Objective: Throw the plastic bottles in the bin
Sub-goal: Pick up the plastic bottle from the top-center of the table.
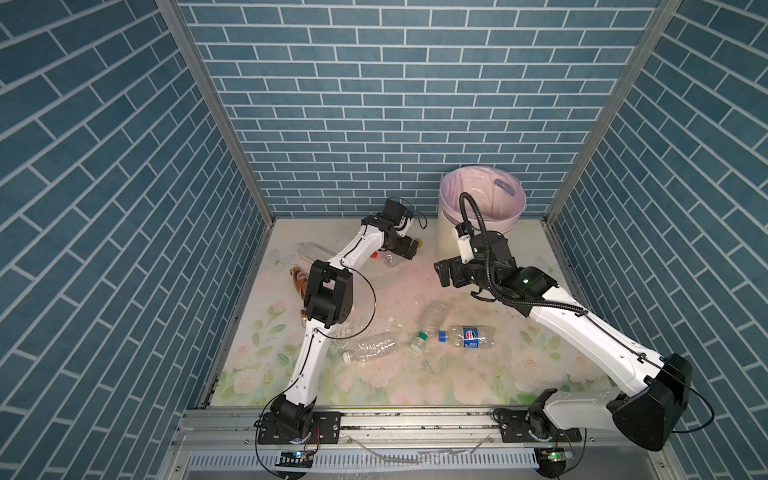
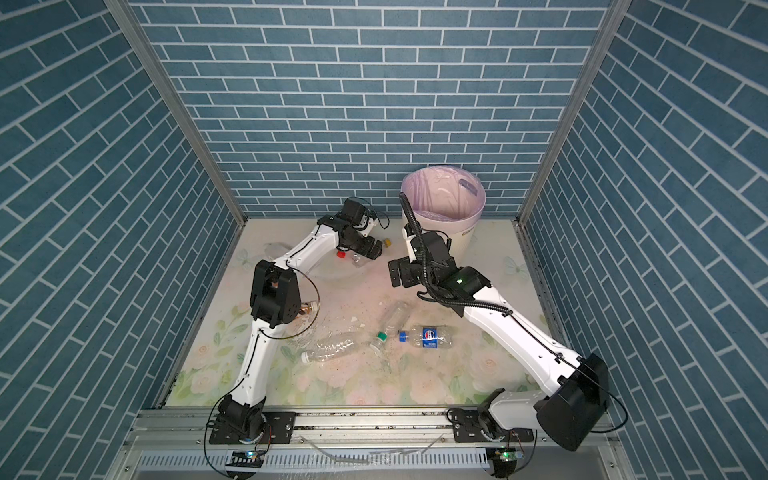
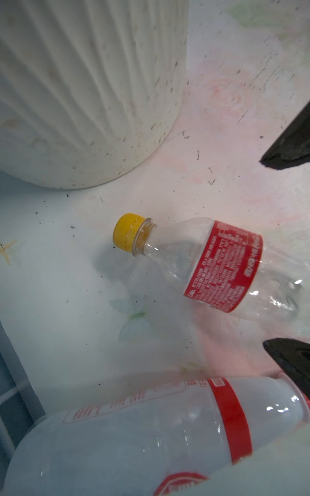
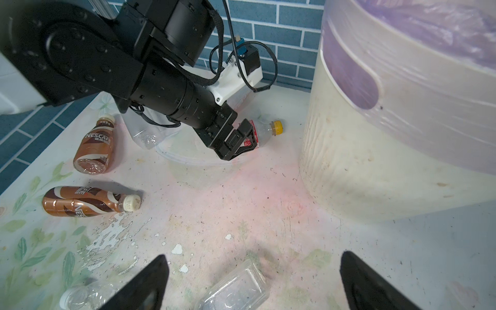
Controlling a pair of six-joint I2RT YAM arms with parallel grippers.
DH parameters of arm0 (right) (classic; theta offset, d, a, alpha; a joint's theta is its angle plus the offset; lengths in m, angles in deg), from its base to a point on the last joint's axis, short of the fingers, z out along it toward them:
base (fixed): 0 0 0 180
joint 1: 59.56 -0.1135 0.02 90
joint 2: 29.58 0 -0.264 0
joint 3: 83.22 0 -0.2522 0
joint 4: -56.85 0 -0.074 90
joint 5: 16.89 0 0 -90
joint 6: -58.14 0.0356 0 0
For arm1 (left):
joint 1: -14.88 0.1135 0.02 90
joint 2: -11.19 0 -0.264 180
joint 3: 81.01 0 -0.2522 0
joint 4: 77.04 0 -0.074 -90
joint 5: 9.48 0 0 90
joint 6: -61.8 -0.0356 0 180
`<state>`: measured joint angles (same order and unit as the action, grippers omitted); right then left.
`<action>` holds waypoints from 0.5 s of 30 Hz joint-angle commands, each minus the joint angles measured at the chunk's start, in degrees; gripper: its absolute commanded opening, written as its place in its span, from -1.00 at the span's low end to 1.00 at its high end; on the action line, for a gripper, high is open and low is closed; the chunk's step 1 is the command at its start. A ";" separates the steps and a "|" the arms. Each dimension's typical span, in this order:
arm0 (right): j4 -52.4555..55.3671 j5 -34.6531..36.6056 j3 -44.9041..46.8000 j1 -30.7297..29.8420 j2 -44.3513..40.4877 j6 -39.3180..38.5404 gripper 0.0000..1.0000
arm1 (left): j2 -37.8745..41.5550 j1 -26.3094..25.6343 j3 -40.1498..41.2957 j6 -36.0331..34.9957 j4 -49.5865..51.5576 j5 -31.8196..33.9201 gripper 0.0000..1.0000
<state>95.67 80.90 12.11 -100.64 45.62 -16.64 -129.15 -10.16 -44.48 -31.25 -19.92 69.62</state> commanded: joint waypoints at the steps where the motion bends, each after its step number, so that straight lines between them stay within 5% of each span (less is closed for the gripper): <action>1: -0.01 -0.47 0.77 0.21 -0.49 1.83 0.98 | -2.40 0.54 -3.07 -1.04 4.17 0.75 0.99; 15: -0.29 -1.47 -0.85 0.49 0.30 1.65 0.98 | -2.97 0.86 -0.46 -0.38 5.43 0.03 0.91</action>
<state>95.59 80.03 12.11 -100.40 45.77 -16.62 -131.55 -9.50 -45.86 -31.45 -16.34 70.02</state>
